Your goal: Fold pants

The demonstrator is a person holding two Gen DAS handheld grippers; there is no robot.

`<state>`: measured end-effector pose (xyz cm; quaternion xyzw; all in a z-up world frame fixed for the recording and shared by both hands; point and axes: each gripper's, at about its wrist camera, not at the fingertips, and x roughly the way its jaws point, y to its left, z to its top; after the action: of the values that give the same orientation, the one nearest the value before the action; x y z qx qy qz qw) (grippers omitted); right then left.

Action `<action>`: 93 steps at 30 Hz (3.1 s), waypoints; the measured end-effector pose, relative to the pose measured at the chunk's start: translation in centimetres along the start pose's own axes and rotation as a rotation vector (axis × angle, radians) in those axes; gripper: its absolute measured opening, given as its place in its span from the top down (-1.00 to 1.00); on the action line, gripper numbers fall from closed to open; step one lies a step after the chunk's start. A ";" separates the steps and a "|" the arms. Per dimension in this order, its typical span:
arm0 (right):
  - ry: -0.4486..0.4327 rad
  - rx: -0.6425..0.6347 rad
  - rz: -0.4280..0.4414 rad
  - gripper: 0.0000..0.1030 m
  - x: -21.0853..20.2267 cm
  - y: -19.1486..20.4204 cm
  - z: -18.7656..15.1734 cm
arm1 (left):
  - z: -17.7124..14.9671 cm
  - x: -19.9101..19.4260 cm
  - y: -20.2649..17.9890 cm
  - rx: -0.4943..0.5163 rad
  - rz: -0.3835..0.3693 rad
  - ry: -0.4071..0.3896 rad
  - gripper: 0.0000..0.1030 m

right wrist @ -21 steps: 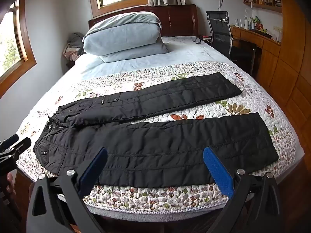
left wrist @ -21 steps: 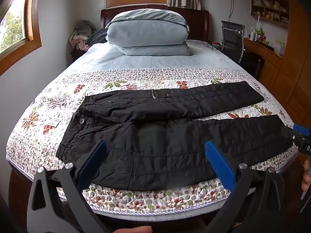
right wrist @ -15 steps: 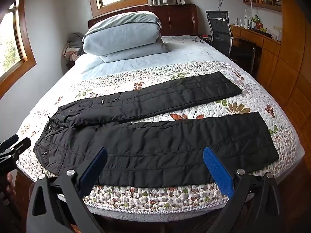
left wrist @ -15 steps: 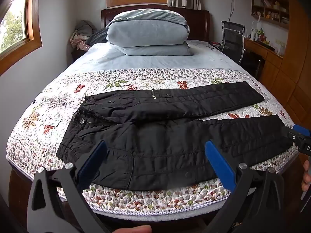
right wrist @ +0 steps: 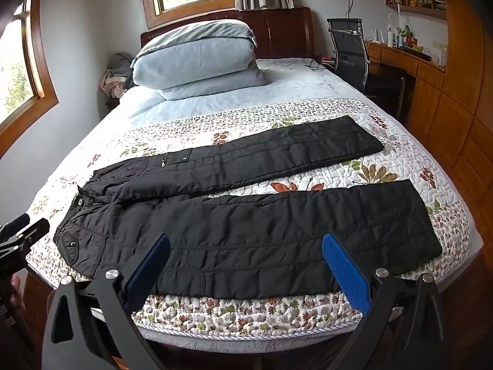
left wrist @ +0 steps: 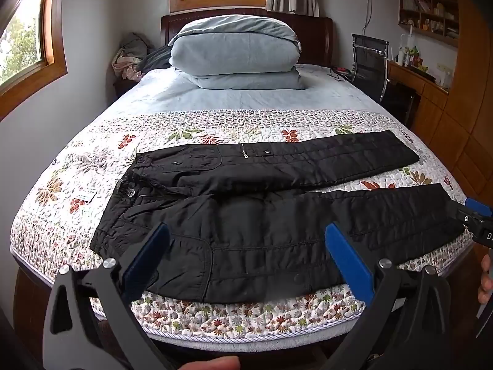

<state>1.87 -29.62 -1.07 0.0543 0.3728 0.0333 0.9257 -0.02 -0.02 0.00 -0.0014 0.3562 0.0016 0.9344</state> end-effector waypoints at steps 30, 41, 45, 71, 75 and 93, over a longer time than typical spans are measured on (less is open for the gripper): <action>-0.002 0.001 -0.002 -0.94 0.0 0.3 0.1 | 0.4 0.2 0.3 0.002 0.000 0.002 -0.96; 0.000 0.001 0.000 -0.94 0.1 0.1 0.0 | 0.3 0.2 0.3 0.001 0.001 0.002 -0.96; 0.001 0.001 -0.001 -0.94 0.1 0.1 0.0 | 0.3 0.2 0.3 0.001 0.001 0.001 -0.96; 0.006 0.002 0.002 -0.94 0.5 0.2 -0.3 | 0.4 0.3 0.1 0.005 0.003 0.005 -0.96; 0.011 0.011 0.017 -0.94 0.9 0.1 -0.8 | -0.3 0.8 0.2 0.002 -0.008 0.011 -0.96; 0.358 0.096 0.082 -0.94 16.9 -17.4 16.3 | 7.7 21.0 19.1 -0.390 -0.230 0.548 -0.95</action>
<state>25.72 -46.37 -3.17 0.1067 0.5302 0.0622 0.8388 20.75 19.11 -8.27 -0.2204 0.5842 -0.0361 0.7803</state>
